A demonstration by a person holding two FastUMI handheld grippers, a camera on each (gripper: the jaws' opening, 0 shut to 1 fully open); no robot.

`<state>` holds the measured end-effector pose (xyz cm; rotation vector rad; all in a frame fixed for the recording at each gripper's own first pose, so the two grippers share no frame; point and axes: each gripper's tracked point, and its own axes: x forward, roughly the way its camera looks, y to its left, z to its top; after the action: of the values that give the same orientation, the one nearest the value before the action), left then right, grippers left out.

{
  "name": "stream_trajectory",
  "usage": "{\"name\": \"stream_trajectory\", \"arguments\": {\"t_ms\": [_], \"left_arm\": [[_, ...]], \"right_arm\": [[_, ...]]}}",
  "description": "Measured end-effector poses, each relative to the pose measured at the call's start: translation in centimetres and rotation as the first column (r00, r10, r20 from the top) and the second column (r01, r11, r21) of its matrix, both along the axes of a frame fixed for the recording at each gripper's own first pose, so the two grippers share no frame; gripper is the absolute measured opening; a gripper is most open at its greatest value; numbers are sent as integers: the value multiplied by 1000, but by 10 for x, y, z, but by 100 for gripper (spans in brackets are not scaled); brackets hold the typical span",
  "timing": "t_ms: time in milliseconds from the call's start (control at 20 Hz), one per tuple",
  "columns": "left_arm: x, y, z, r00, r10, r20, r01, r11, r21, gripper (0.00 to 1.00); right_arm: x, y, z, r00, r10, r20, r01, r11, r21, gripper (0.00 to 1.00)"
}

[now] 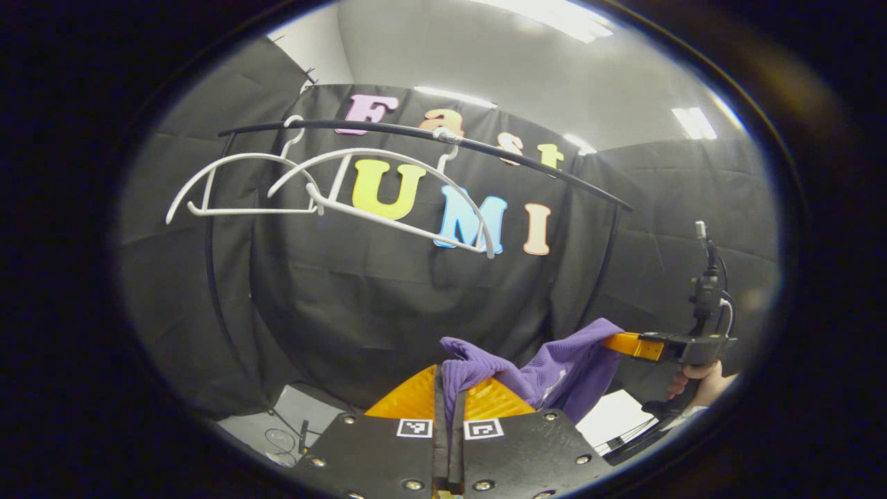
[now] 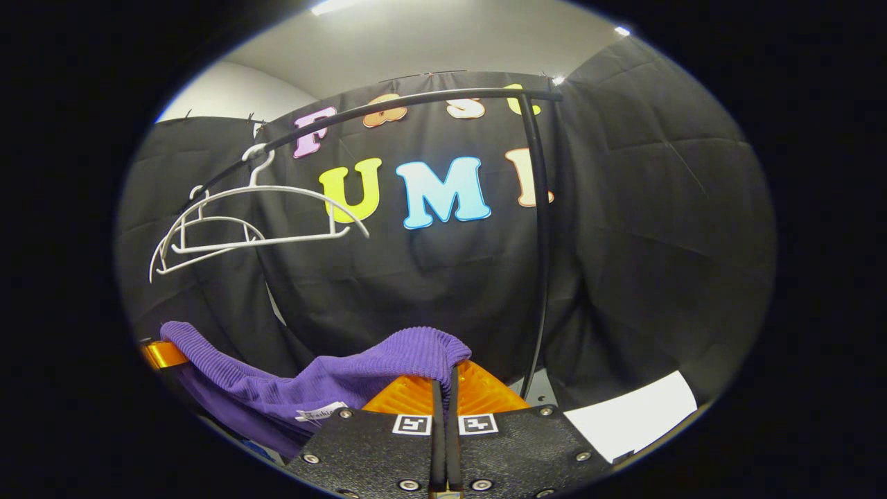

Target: Grasp the clothes on the hanger with both hands and then place them into the laundry hamper below.

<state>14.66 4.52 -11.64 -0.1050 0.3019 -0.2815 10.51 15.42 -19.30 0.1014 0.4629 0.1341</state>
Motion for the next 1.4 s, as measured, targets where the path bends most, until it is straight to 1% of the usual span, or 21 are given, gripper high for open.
{"name": "stream_trajectory", "arguments": {"t_ms": [150, 200, 250, 300, 350, 400, 450, 500, 600, 800, 1000, 1250, 1400], "left_arm": [[-21, 24, -33, 998, -30, -48, 30, 1000, -2, 1], [-28, 34, -46, 997, -26, -71, 26, 1000, -3, 1], [-33, 44, -58, 996, -19, -87, 19, 1000, -5, 6], [-37, 53, -70, 994, -9, -109, 8, 1000, -9, 6], [-41, 62, -85, 991, 2, -134, -4, 1000, -14, 1], [-45, 70, -98, 987, 16, -161, -18, 1000, -14, 6], [-48, 77, -110, 983, 25, -182, -27, 1000, -6, 6], [-51, 81, -120, 980, 27, -198, -26, 1000, 8, 1], [-60, 88, -140, 975, 27, -222, -18, 999, 40, 1], [-67, 86, -180, 958, 23, -287, -4, 998, 69, 1], [-71, 78, -214, 930, 27, -366, 0, 997, 75, 1], [-62, 65, -238, 913, -1, -408, 45, 994, 98, 1], [-56, 54, -254, 906, -6, -422, 56, 993, 107, 1]], "right_arm": [[-40, 21, -17, 999, -6, -43, 6, 1000, -12, 0], [-51, 28, -26, 998, -2, -64, 1, 1000, -13, 0], [-62, 33, -35, 996, 1, -84, -2, 1000, -20, 0], [-69, 39, -41, 995, 3, -99, -5, 1000, -19, 0], [-78, 46, -46, 994, 14, -113, -15, 1000, -10, 0], [-86, 55, -53, 991, 30, -132, -31, 1000, -3, 0], [-93, 63, -59, 988, 44, -148, -43, 999, 8, 0], [-100, 69, -68, 984, 55, -171, -52, 998, 20, 0], [-113, 75, -89, 972, 63, -226, -57, 998, 30, 0], [-122, 78, -132, 944, 61, -325, -61, 998, 10, 0], [-123, 74, -163, 921, 50, -385, -66, 997, -28, 1], [-127, 70, -189, 891, 27, -452, -48, 998, -34, 0], [-133, 67, -200, 878, 8, -479, -27, 999, -32, 0]]}}
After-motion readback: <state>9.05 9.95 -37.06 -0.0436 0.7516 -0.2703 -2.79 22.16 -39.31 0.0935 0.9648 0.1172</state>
